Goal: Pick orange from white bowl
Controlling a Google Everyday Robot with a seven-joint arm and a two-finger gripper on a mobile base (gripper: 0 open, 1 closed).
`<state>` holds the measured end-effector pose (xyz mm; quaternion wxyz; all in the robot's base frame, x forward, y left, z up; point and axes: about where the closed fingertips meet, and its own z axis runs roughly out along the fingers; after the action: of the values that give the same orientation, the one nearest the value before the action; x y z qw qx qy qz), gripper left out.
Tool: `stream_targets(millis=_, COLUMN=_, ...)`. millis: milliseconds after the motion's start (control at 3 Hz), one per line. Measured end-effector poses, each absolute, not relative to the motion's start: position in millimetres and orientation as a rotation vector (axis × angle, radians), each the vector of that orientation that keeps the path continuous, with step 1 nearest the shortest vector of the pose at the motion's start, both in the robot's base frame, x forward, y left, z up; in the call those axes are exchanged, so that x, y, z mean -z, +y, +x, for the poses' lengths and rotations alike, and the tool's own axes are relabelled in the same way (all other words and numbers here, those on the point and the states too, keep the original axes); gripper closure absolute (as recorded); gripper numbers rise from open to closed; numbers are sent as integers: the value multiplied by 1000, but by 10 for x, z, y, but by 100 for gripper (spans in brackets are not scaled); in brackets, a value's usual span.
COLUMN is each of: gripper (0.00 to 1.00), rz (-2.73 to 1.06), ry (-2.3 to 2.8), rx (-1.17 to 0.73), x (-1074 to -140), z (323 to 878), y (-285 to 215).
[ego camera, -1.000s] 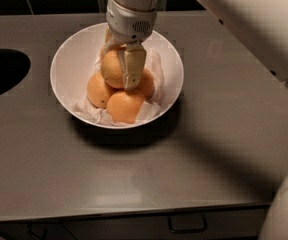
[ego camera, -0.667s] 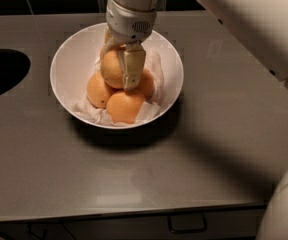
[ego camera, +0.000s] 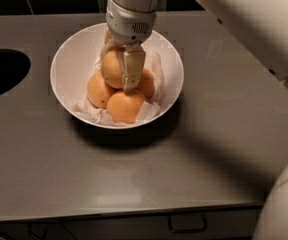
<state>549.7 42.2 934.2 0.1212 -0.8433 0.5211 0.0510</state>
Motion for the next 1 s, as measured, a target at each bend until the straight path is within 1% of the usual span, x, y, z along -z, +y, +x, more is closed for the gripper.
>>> stream_targets(millis=667, gripper=35, rz=-2458, ry=1527, rx=-165, x=-9334, z=5486, y=414)
stream_targets(millis=1000, gripper=46, rz=-2457, ry=1526, rx=-174, x=-9318, z=5478, y=409)
